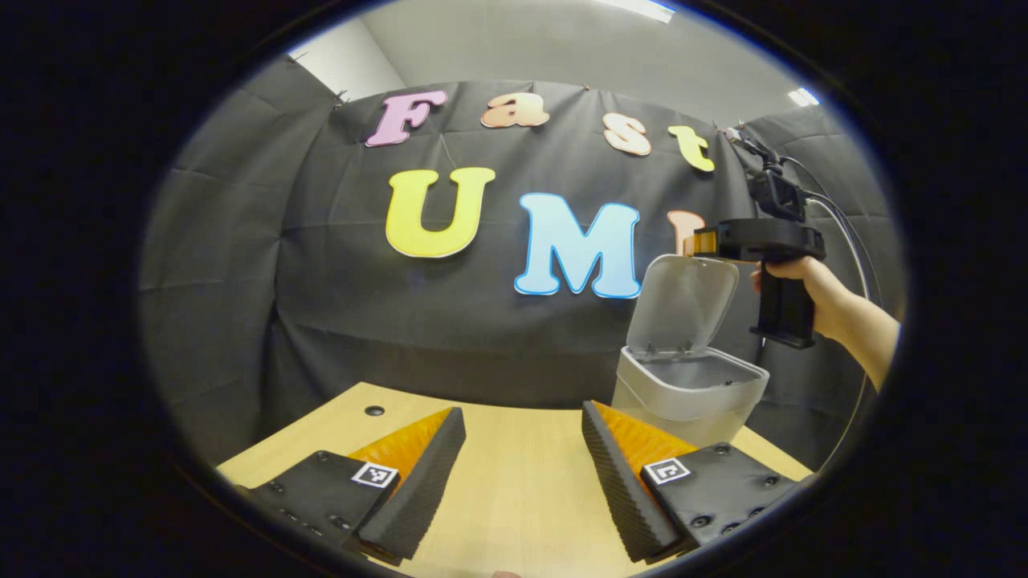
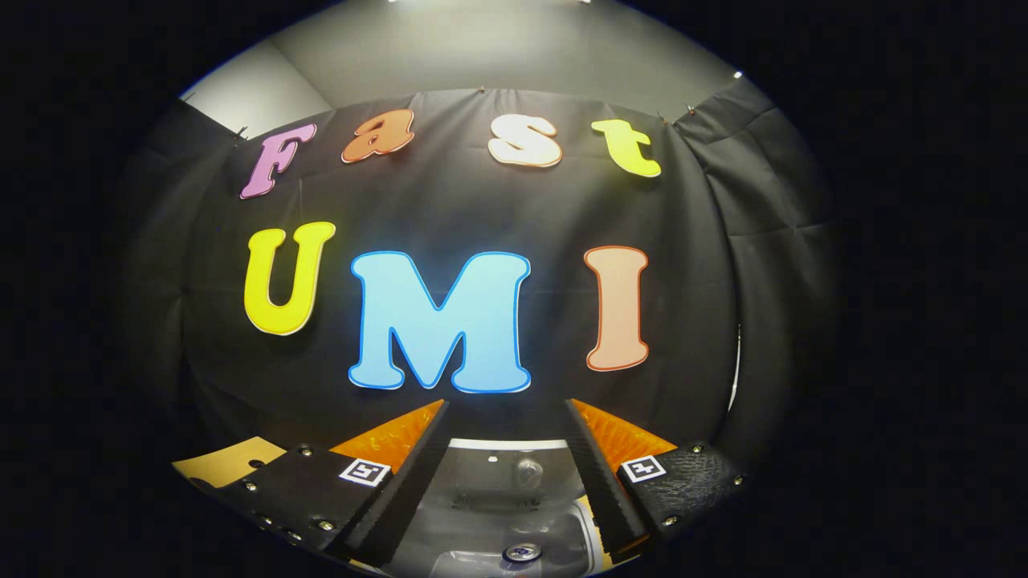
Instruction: Press the lid of the desktop garbage bin to open it, pick up the crumpled paper on the desktop and throw it into the bin, then pick up the pop can on the desktop and drop it into the bin, and finally close the garbage bin lid.
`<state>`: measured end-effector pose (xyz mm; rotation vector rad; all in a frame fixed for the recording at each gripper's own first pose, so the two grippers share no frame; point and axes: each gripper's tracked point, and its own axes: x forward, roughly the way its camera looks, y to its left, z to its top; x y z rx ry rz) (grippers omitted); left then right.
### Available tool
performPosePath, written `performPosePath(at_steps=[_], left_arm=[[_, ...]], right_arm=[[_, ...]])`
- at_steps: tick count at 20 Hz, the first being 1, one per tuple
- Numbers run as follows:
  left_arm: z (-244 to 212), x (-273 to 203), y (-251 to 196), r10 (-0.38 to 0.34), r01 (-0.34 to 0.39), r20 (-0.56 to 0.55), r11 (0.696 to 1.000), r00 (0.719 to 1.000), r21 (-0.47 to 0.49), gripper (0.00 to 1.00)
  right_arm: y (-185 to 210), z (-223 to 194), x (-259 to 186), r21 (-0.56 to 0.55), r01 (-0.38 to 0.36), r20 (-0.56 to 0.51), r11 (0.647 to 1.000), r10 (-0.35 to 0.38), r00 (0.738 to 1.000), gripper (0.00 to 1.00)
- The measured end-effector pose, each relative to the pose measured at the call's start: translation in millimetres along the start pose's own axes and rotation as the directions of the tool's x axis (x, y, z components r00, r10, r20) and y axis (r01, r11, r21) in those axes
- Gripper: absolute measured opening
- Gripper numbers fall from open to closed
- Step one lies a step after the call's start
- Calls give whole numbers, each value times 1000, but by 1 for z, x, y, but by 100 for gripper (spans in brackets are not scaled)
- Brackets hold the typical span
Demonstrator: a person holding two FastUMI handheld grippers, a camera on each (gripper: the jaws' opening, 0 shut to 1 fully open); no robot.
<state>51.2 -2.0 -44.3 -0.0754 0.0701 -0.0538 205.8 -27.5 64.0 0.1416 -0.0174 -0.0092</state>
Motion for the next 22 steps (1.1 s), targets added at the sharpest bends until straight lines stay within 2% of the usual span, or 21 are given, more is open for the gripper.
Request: performPosePath(at_steps=[2, 3, 4, 5, 6, 13, 14, 15, 16, 17, 18, 22], left_arm=[[1, -2, -2, -6, 6, 1, 1000, 1000, 0, 100], [-1, -4, -4, -8, 8, 0, 1000, 1000, 0, 100], [-1, -5, -5, -11, 11, 0, 1000, 1000, 1, 95], [0, -6, -6, -15, 15, 2, 1000, 1000, 1, 95], [1, -7, -8, -19, 19, 4, 1000, 1000, 3, 100], [5, -9, -16, -36, 35, 15, 999, 999, 21, 100], [5, -10, -16, -36, 36, 15, 999, 999, 23, 95], [4, -9, -16, -36, 36, 14, 999, 999, 24, 95], [5, -11, -15, -36, 35, 15, 999, 999, 24, 100], [5, -11, -15, -35, 35, 15, 999, 999, 26, 95], [6, -12, -15, -35, 34, 17, 999, 999, 28, 100], [6, -13, -13, -30, 29, 17, 999, 999, 36, 100]], right_arm=[[1, -5, -10, 14, -8, -4, 1000, 8, 1000, 89], [2, -8, -16, 14, -13, -7, 1000, 14, 1000, 89], [2, -13, -21, 11, -20, -15, 1000, 20, 1000, 89], [2, -17, -27, 9, -24, -24, 1000, 24, 999, 89], [3, -21, -32, 10, -27, -37, 1000, 27, 999, 89], [6, -60, -66, 31, -38, -120, 999, 41, 992, 89], [7, -65, -68, 32, -38, -131, 999, 42, 991, 89], [8, -70, -69, 35, -38, -142, 999, 43, 989, 89], [8, -75, -70, 37, -39, -155, 999, 44, 987, 89], [9, -80, -71, 40, -40, -167, 998, 46, 985, 89], [9, -85, -72, 42, -39, -181, 998, 46, 982, 89], [13, -99, -72, 37, -38, -212, 999, 45, 976, 89]])
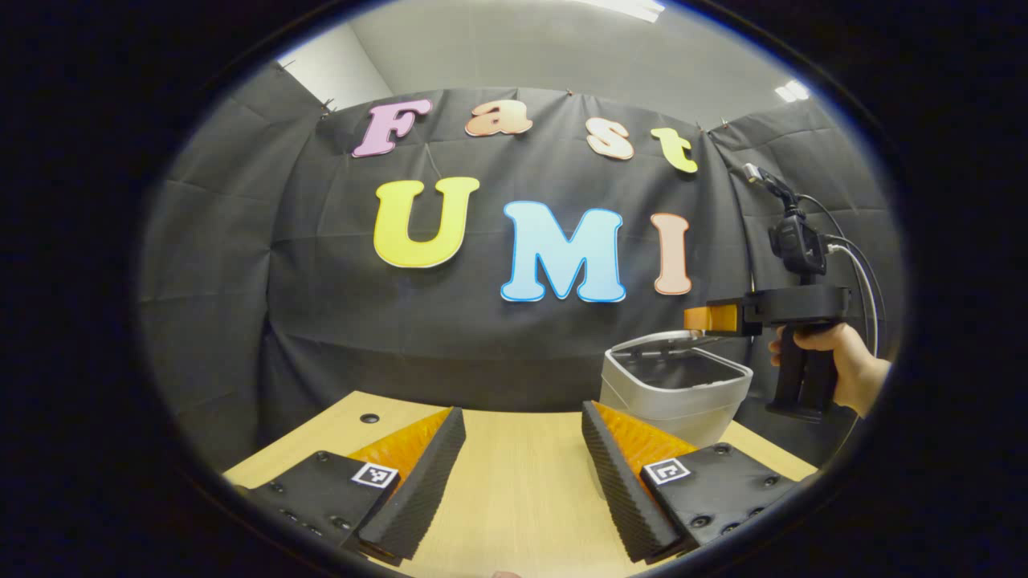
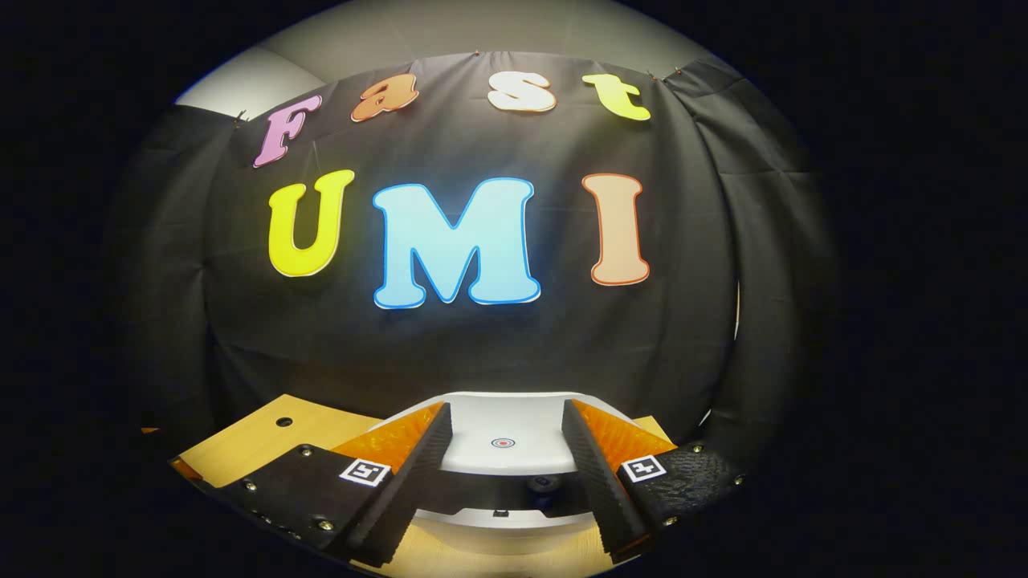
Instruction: Press the lid of the desktop garbage bin to open it, pick up the crumpled paper on the desktop and throw it into the bin, then pick up the pop can on the desktop and drop it into the bin, and finally close the garbage bin lid.
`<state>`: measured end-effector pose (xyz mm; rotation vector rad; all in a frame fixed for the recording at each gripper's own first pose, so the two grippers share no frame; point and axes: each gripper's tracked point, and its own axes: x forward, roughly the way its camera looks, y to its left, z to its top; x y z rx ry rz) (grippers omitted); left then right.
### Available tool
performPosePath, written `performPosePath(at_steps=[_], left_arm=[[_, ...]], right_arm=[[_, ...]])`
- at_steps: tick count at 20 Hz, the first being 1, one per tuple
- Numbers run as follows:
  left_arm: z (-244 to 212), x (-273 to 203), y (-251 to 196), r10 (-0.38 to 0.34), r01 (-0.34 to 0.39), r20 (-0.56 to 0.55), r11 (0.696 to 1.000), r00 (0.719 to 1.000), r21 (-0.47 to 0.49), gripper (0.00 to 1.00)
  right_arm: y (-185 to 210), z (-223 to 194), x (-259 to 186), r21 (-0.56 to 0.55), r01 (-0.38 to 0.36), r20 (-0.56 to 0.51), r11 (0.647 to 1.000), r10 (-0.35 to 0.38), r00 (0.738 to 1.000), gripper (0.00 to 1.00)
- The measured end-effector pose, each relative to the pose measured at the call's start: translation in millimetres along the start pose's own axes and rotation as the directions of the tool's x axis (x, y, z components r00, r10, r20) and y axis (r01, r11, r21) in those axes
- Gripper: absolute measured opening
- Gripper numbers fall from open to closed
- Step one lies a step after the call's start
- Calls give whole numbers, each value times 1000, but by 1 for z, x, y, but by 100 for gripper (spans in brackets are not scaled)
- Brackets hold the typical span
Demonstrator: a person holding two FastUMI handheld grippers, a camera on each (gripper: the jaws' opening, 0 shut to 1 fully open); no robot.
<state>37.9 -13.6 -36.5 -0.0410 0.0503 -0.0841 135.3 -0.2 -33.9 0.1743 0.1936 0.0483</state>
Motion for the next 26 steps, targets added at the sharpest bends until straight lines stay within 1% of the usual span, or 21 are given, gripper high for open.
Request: performPosePath(at_steps=[8, 15, 19, 24, 25, 26], left_arm=[[-4, 0, 4, 9, -9, -8, 1000, 1000, 6, 100], [-10, 2, 5, 13, -13, -20, 1000, 1000, 13, 100], [-9, 4, 5, 16, -15, -21, 1000, 1000, 19, 100], [-12, 6, 1, 12, -11, -27, 1000, 1000, 17, 100], [-12, 6, -1, 10, -9, -27, 1000, 1000, 19, 95], [-12, 7, -3, 7, -6, -26, 1000, 1000, 19, 100]], right_arm=[[2, -32, 8, 2, 5, -29, 1000, -5, 1000, 89], [2, -52, 11, -46, 27, -17, 999, -28, 999, 89], [2, -52, 10, -45, 43, 19, 998, -42, 999, 89], [3, -52, 11, -40, 39, 39, 998, -37, 999, 90], [3, -53, 12, -40, 37, 42, 999, -35, 999, 90], [3, -52, 13, -40, 36, 43, 999, -34, 998, 91]])
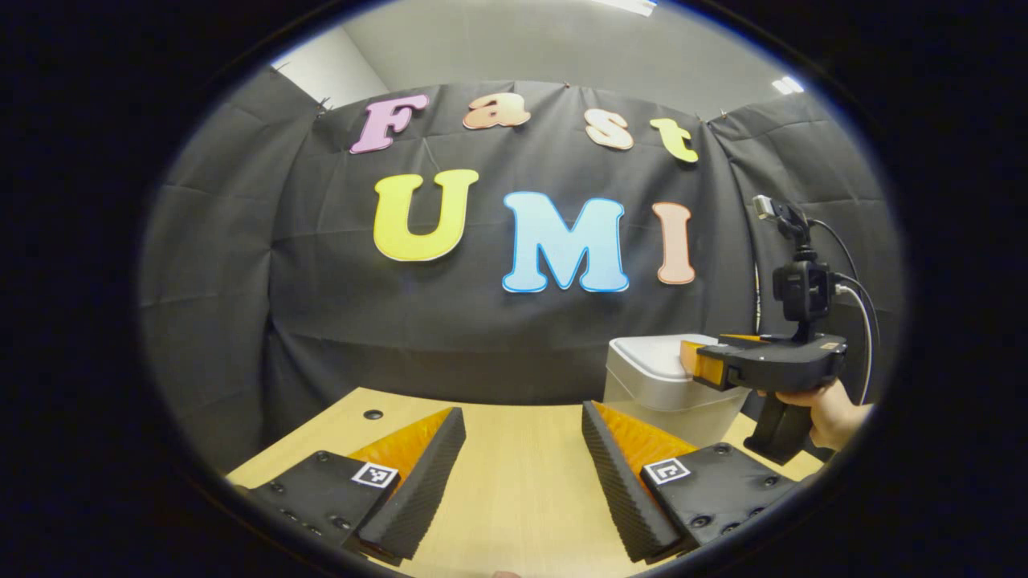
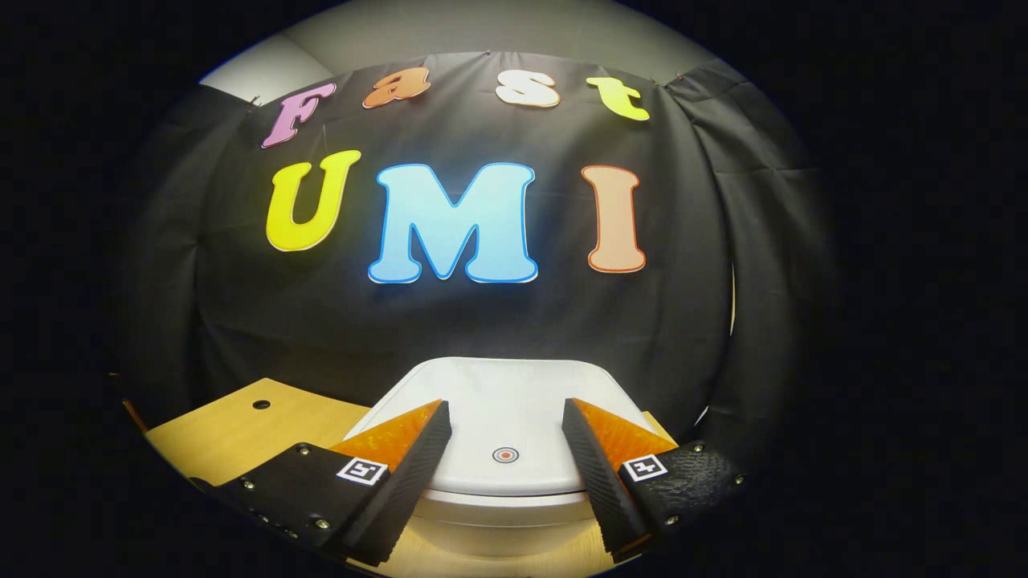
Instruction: Press the lid of the desktop garbage bin to open it, pick up the crumpled paper on the desktop and throw it into the bin, then pick up the pop can on the desktop and drop it into the bin, and finally close the garbage bin lid.
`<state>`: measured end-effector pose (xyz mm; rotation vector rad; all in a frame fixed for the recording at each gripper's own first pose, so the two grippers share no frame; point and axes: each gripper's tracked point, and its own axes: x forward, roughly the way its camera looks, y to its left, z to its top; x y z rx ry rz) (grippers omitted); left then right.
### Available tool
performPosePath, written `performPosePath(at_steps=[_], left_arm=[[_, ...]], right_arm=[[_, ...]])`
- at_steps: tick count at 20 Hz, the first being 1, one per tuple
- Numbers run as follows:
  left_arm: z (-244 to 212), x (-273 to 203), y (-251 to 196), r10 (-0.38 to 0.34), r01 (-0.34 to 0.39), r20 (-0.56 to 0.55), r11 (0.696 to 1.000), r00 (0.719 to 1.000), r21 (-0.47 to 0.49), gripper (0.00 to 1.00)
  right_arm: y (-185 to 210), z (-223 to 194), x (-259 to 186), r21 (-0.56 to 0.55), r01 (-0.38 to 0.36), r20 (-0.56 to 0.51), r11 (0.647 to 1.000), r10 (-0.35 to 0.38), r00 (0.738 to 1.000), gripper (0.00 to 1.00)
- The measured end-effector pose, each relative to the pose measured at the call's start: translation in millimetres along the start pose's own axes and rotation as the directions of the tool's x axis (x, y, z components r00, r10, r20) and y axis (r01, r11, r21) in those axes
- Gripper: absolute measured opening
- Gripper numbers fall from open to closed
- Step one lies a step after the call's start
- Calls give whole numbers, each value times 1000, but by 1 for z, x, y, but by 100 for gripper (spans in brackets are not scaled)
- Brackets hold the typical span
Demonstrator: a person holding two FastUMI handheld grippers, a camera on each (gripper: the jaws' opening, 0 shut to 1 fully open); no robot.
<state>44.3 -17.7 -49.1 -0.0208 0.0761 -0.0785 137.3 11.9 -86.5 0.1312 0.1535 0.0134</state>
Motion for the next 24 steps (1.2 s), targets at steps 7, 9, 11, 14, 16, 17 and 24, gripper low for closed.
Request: performPosePath(at_steps=[7, 9, 11, 14, 16, 17, 24], left_arm=[[1, 2, -6, -7, 7, 4, 1000, 1000, -8, 100], [1, 2, -6, -8, 8, 6, 1000, 1000, -12, 100], [2, 2, -8, -11, 11, 8, 1000, 1000, -15, 100], [1, 3, -8, -14, 14, 6, 1000, 1000, -18, 100], [-1, 4, -9, -15, 15, 1, 1000, 1000, -23, 100], [-1, 4, -8, -14, 14, -2, 1000, 1000, -23, 100], [5, -3, -10, -15, 15, 11, 1000, 1000, -12, 96]], right_arm=[[0, -4, -1, 4, 0, 6, 1000, 0, 1000, 92], [0, -4, 0, -7, 3, -6, 1000, -3, 1000, 92], [0, -5, 0, -10, 0, -10, 1000, 0, 1000, 92], [0, -6, 0, -1, -10, -1, 1000, 10, 1000, 93], [0, -10, 0, 2, -15, -7, 1000, 15, 1000, 94], [-1, -12, 0, 10, -16, 5, 1000, 16, 1000, 94], [0, -8, 0, 31, -8, 68, 999, 5, 998, 94]])
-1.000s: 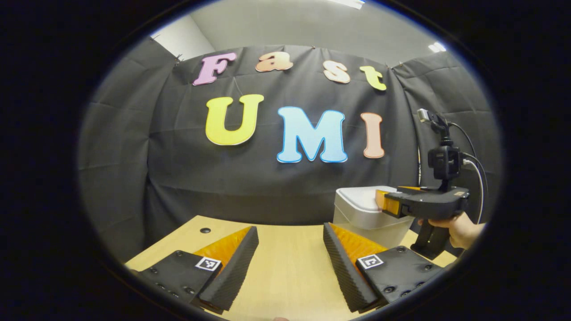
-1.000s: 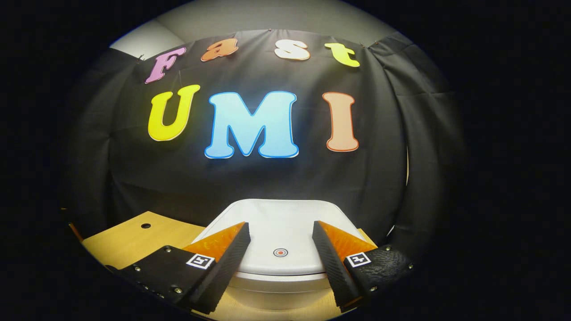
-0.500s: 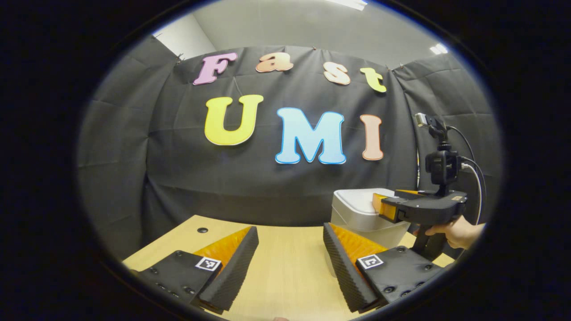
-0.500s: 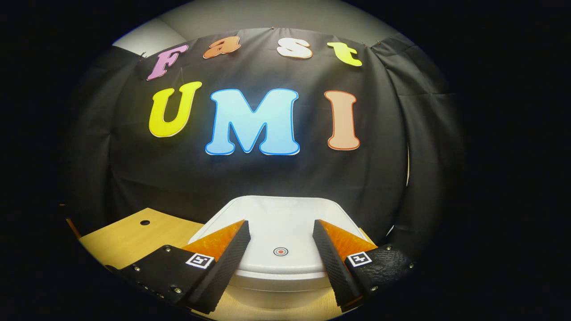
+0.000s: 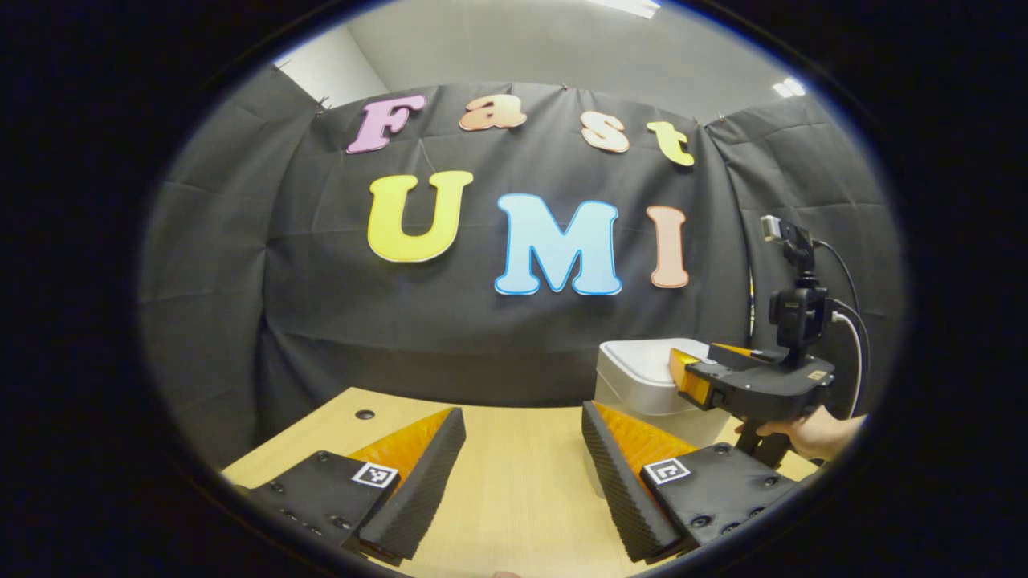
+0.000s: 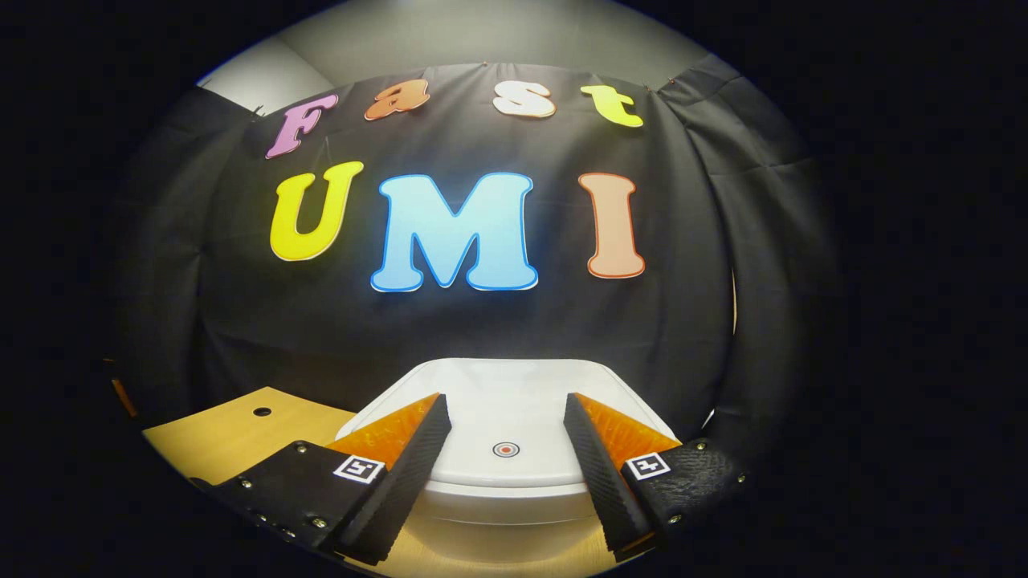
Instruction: Press the lid of the desktop garbage bin to open it, pick up the crumpled paper on the desktop and throw it into the bin, then pick up the pop can on the desktop and drop it into the bin, and finally close the garbage bin lid.
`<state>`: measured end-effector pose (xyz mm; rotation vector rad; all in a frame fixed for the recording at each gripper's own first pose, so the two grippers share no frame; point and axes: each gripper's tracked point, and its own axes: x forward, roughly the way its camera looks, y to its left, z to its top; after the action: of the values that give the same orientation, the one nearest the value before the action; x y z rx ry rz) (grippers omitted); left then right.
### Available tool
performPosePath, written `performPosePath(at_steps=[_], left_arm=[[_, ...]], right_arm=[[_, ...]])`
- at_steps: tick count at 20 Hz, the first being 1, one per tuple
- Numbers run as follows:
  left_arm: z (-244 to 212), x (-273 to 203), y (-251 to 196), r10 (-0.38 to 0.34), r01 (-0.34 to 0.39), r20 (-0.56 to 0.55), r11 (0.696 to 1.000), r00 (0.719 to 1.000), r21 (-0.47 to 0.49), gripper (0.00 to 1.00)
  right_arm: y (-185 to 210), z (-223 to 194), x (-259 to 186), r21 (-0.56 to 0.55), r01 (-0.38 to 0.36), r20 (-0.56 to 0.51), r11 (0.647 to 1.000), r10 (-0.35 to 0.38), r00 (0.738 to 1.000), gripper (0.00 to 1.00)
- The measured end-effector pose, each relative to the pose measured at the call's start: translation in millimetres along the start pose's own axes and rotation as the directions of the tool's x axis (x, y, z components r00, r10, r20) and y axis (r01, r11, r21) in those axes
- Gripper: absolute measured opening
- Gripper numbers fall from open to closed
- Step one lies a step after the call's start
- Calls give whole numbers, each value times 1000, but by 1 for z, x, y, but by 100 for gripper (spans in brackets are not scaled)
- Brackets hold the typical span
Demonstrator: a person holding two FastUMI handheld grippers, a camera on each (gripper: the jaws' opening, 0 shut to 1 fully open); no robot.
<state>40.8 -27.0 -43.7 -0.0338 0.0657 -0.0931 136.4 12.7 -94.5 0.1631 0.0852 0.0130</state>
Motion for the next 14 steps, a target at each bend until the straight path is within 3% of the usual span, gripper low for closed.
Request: performPosePath(at_steps=[1, 2, 5, 14], left_arm=[[2, -2, -1, 0, 0, 2, 1000, 1000, 2, 100], [4, -5, -2, 0, 0, 5, 1000, 1000, 5, 95], [8, -11, -6, 1, -1, 13, 1000, 1000, 14, 100], [12, -37, -13, 43, -44, 26, 998, 999, 35, 100]], right_arm=[[0, 1, 0, 8, 1, 3, 1000, -1, 1000, 94], [0, 2, -1, 6, 2, 9, 1000, -2, 1000, 93], [-2, 4, -1, -2, 14, 23, 1000, -14, 1000, 93], [-6, 2, -40, 15, 7, -60, 1000, -6, 998, 94]])
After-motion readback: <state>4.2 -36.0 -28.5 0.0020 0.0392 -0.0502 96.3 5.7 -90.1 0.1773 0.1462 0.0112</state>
